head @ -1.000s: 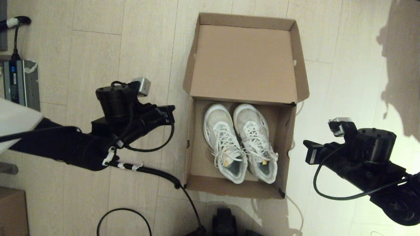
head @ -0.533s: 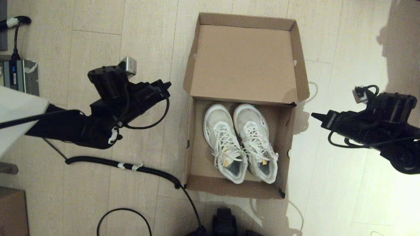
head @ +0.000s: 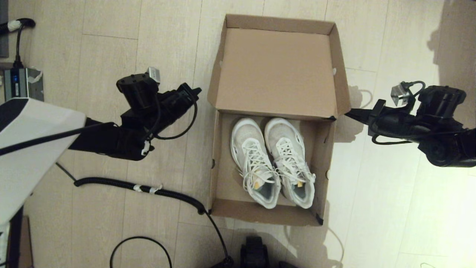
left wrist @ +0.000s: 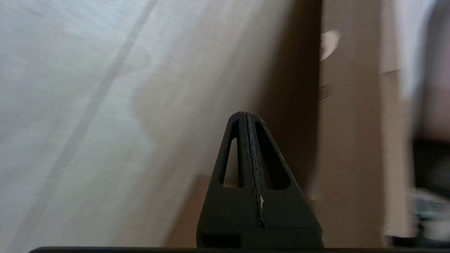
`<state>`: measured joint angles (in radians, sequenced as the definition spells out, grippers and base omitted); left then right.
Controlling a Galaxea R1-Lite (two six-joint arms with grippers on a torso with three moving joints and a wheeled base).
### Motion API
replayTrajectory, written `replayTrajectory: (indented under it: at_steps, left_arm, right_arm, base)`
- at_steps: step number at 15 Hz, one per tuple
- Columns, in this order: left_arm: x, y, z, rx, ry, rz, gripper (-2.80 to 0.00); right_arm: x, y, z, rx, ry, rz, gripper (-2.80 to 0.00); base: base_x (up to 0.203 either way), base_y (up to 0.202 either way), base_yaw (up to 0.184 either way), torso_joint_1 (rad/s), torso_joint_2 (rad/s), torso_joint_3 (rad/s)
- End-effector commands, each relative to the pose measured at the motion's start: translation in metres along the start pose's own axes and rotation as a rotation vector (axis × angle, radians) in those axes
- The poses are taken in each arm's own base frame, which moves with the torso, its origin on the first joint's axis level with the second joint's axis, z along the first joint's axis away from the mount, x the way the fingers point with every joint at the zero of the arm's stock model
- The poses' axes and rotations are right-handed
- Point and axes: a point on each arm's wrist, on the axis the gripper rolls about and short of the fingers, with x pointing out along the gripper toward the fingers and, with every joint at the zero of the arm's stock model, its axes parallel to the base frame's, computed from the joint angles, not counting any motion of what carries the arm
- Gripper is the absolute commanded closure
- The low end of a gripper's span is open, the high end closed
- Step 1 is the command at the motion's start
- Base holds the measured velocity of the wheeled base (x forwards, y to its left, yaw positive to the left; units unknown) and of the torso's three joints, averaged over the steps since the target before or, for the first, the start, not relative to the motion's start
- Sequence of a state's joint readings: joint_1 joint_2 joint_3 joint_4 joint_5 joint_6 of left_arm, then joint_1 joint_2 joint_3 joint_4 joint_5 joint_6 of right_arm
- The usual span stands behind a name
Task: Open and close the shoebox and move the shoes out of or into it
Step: Close the shoe box
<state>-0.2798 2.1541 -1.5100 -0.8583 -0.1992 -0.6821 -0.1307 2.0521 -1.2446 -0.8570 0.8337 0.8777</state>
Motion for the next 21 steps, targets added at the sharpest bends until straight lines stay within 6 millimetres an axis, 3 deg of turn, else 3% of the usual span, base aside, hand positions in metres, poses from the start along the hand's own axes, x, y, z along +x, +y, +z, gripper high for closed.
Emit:
replayTrajectory:
  at_steps: [1,3,10,16,21]
  left_arm:
    - [0.007,0.001,-0.002,-0.038,0.013,-0.045,0.00]
    - [0.012,0.000,-0.001,-0.036,0.034,-0.101,0.00]
    - [0.023,-0.019,-0.028,-0.059,0.102,-0.152,0.00]
    - [0.006,-0.015,-0.040,-0.075,0.154,-0.110,0.00]
    - [-0.020,-0.004,-0.058,-0.081,0.179,-0.082,0.00]
  right_arm:
    - [0.011,-0.016,-0.002,0.040,0.013,0.012,0.00]
    - [0.020,-0.014,0.001,0.094,0.047,0.063,0.00]
    - [0.047,-0.007,-0.012,0.126,0.121,0.134,0.00]
    - [0.041,-0.009,-0.022,0.157,0.139,0.111,0.00]
    - [0.026,-0.018,-0.050,0.195,0.159,0.086,0.00]
  base:
    - [0.000,0.000,0.000,0.000,0.00,0.000]
    - [0.000,0.000,0.000,0.000,0.00,0.000]
    - [0.000,0.000,0.000,0.000,0.00,0.000]
    - [0.000,0.000,0.000,0.000,0.00,0.000]
    - [0.000,0.000,0.000,0.000,0.00,0.000]
